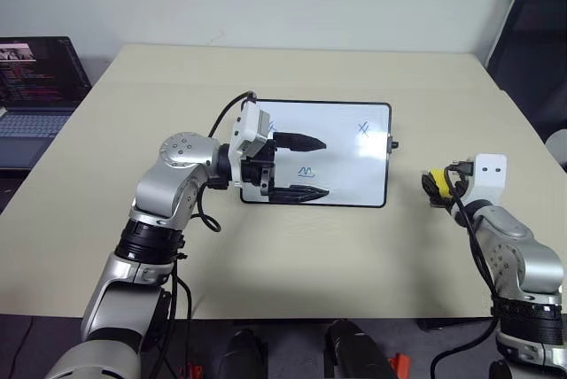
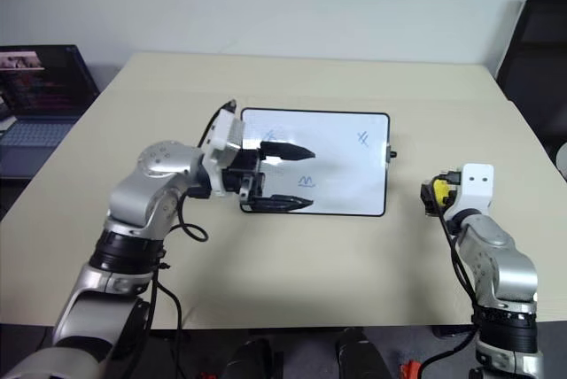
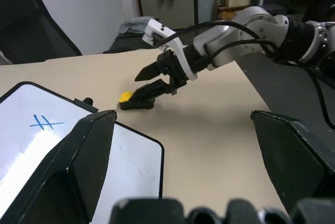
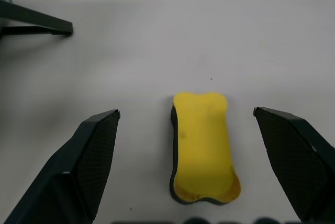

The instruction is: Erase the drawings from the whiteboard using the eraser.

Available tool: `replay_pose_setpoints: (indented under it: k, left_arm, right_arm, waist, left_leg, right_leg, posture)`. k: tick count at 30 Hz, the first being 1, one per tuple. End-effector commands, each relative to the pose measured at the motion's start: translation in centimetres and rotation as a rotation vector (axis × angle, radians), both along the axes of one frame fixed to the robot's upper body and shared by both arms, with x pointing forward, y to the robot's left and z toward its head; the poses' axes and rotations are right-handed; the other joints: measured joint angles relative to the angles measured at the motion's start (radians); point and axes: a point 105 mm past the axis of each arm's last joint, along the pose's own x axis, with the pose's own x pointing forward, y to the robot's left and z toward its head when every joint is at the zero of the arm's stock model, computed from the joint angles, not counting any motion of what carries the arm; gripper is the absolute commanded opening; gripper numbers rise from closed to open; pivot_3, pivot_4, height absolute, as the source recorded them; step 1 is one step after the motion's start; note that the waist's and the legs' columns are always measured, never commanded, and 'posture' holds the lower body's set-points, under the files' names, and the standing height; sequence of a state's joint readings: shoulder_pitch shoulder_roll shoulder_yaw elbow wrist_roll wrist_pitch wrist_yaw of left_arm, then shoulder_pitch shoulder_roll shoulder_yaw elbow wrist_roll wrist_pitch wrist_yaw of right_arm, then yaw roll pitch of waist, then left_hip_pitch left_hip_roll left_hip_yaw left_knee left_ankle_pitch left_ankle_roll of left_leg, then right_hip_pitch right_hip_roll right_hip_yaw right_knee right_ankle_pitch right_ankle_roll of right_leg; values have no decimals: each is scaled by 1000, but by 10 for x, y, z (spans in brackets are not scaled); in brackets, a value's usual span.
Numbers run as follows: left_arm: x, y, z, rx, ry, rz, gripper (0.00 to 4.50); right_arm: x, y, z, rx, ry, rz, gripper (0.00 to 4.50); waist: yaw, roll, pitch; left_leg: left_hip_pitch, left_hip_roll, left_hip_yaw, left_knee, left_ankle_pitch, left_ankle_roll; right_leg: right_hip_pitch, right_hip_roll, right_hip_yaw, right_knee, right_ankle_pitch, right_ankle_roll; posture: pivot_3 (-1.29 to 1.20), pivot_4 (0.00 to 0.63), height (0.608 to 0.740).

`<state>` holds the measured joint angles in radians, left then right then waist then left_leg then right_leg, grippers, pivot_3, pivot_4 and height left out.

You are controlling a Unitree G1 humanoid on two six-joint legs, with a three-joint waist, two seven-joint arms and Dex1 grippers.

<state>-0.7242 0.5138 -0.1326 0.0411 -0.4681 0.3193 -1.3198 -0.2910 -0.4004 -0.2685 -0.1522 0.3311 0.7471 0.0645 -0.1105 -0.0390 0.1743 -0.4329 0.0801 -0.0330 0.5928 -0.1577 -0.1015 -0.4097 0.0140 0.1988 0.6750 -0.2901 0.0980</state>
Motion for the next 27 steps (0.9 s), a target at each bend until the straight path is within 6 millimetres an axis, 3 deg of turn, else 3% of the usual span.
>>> replay_pose_setpoints:
  k: [1, 22, 25, 27]
  left_arm:
    - [-4, 0, 6, -3, -40, -13, 4500]
    - [-2, 5, -2, 1, -34, 58, 4500]
    - [-3, 4, -2, -1, -35, 59, 4500]
    - [-3, 4, -2, -3, -35, 63, 4500]
  right_arm:
    - [4, -3, 9, -1, -53, -10, 4491]
    - [12, -5, 0, 9, -15, 6, 4491]
    - [13, -3, -3, -2, 2, 20, 3918]
    - [13, -3, -4, -6, 10, 28, 3282]
  waist:
    - [0, 0, 0]
    - [-1, 0, 0]
    - [-1, 0, 0]
    - [-1, 0, 0]
  left_leg:
    - [0, 0, 0, 0, 0, 0]
    - [0, 0, -1, 0, 0, 0]
    - [0, 0, -1, 0, 0, 0]
    - [0, 0, -1, 0, 0, 0]
  right_leg:
    - [0, 0, 0, 0, 0, 0]
    - [0, 0, -1, 1, 0, 0]
    - [0, 0, -1, 1, 0, 0]
    - [0, 0, -1, 1, 0, 0]
  posture:
    - [0, 150, 740]
    - [0, 150, 740]
    - [0, 150, 740]
    - [0, 150, 740]
